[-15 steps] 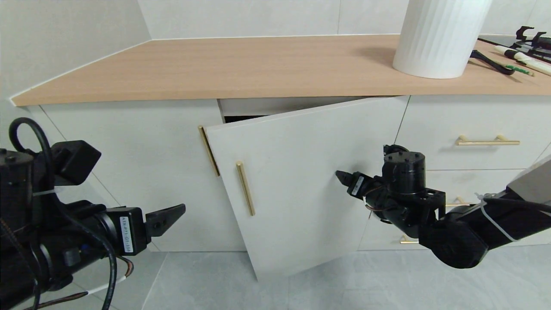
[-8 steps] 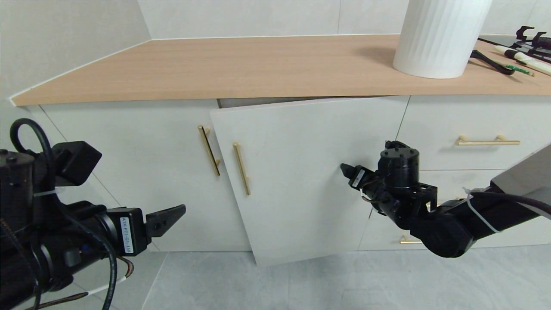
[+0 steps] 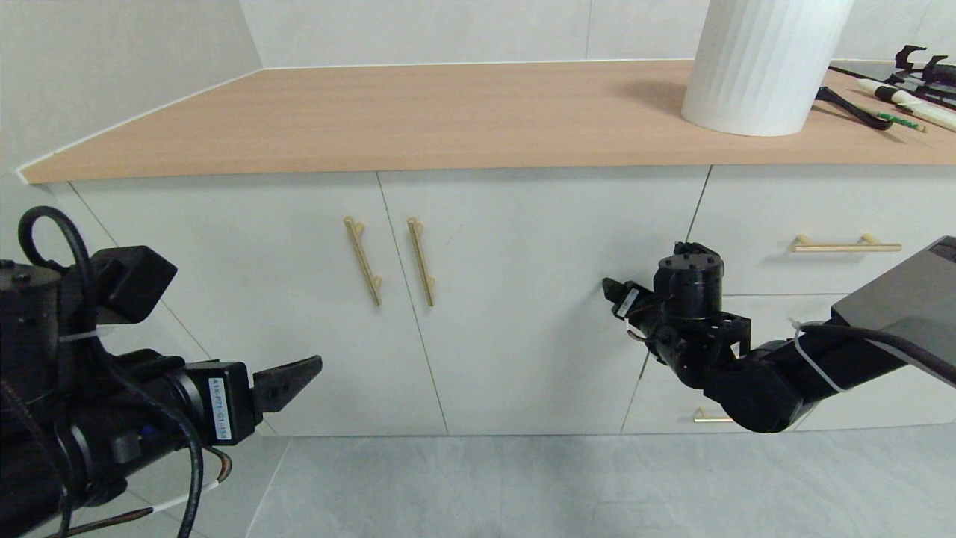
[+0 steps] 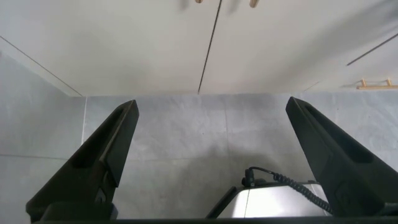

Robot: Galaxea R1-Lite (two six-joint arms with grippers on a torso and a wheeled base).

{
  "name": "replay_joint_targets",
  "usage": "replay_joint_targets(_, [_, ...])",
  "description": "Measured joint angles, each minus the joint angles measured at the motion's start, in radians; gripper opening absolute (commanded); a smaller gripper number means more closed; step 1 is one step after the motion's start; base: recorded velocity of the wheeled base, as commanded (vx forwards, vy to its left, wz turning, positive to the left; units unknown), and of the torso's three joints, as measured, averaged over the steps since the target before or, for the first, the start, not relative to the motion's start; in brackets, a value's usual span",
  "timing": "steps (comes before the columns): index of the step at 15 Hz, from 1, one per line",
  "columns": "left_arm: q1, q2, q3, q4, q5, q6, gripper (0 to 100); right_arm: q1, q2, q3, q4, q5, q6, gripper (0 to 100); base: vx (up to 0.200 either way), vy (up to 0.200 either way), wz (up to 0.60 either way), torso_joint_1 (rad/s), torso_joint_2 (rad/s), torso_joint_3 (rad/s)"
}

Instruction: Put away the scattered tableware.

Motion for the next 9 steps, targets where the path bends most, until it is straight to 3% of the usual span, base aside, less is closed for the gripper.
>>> replay_joint_targets(6, [0.000,0.000,0.000,-0.001,-0.001,-0.001,100,-0.005,-0.013,0.027,0.002,-0.001,-0.010,100,0.000,0.000,0.00,0.000,0.00,0.000])
replay_joint_targets(9, [0.001,-0.008,0.000,-0.001,-0.001,-0.003,100,0.005,-0.091,0.129,-0.002,0.071,-0.060,100,0.000,0.000,0.00,0.000,0.00,0.000])
